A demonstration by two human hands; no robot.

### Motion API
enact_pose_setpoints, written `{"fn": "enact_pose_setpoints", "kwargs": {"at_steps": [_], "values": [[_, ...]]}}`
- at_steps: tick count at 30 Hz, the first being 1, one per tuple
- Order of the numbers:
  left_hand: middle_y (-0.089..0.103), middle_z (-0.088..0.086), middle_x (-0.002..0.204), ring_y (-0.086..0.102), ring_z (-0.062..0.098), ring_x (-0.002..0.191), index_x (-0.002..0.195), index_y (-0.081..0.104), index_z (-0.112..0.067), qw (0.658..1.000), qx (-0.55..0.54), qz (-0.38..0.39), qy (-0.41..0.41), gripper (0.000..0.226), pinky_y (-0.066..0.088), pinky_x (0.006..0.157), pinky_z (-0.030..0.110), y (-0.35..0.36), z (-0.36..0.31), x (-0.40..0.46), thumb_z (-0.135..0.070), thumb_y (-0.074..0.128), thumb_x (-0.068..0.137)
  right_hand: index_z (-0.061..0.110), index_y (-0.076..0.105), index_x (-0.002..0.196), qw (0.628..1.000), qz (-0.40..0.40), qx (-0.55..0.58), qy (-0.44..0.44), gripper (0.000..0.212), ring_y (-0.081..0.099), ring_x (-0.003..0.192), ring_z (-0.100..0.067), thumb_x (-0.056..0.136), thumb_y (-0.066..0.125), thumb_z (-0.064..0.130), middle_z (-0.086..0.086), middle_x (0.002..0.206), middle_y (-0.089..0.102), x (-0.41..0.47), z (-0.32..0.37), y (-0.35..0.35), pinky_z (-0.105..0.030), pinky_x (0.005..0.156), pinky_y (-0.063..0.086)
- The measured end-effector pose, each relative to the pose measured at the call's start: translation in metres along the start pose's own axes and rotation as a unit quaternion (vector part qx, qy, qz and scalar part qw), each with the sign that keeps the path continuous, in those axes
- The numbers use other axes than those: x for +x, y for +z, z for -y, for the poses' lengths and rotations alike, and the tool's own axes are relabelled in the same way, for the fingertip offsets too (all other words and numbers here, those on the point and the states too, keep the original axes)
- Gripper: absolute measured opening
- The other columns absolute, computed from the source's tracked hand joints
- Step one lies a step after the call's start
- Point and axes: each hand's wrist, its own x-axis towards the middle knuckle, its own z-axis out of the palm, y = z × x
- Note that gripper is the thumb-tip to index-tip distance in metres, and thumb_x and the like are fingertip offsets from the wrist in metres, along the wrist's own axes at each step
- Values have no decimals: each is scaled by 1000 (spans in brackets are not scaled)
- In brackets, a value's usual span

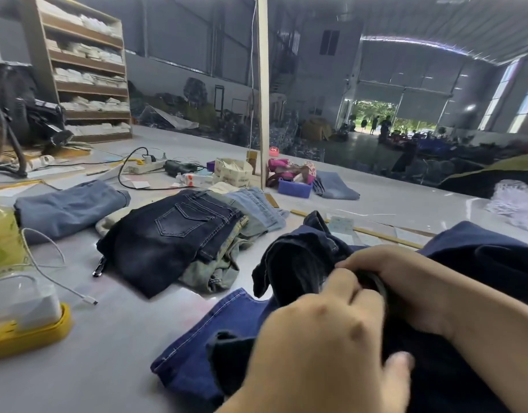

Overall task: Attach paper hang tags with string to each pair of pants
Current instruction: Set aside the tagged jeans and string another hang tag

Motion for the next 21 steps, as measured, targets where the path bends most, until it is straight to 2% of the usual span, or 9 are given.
{"fn": "enact_pose_setpoints", "kwargs": {"at_steps": [2,5,6,8,10,12,14,17,21], "values": [[59,-16,92,65,8,64,95,64,-36,1000,10,1,-27,48,52,50,26,-10,11,-18,-66,40,66,3,74,73,1000,-21,17,-10,18,68,66,-31,80,65,17,-19,81,72,4,-7,-5,-33,59,54],[57,-22,97,60,-2,84,110,45,-49,999,13,-1,-39,60,49,77,23,-23,27,-24,-82,30,62,2,77,93,998,-59,12,-23,30,71,91,-39,91,62,27,-23,101,73,8,-11,-7,-46,81,57],[60,-23,87,59,-4,76,107,48,-49,996,-60,46,-46,61,48,74,25,-26,33,-22,-86,28,62,2,76,99,998,-64,7,-30,35,70,96,-40,92,61,33,-22,103,73,9,-12,-7,-47,86,56],[53,-12,57,48,6,50,86,62,-26,961,-224,130,-94,65,39,53,25,-34,48,-6,-85,39,72,5,74,105,997,-68,13,-29,42,71,96,-36,94,58,42,-18,103,74,10,-12,-6,-43,85,56],[49,-2,53,41,13,44,78,68,-14,928,-304,153,-150,61,32,46,23,-31,64,12,-72,52,84,7,73,106,996,-73,22,-35,44,73,91,-31,95,54,46,-14,101,75,11,-12,-5,-37,77,56],[59,-10,58,51,6,49,78,70,-24,947,-259,128,-140,33,40,55,22,-20,71,29,-56,62,86,8,72,108,996,-68,29,-39,45,74,89,-29,96,52,46,-13,101,75,12,-13,-7,-34,73,55],[67,-20,71,59,-5,62,86,67,-32,958,-244,75,-129,20,47,67,22,-7,71,39,-50,72,80,9,72,108,997,-58,35,-41,44,74,90,-29,96,51,46,-13,102,75,11,-14,-7,-35,75,54],[67,-23,101,61,-6,93,111,59,-39,959,-263,23,-103,42,49,87,22,7,56,46,-48,75,74,10,70,111,997,-35,47,-57,40,72,88,-29,95,53,42,-14,104,74,10,-13,-5,-36,76,55],[50,-14,121,48,11,115,128,45,-37,981,-181,-3,-70,62,43,99,32,20,36,57,-42,73,73,15,64,121,988,12,67,-138,43,71,98,-30,82,74,29,-16,111,72,8,-12,-4,-35,77,57]]}}
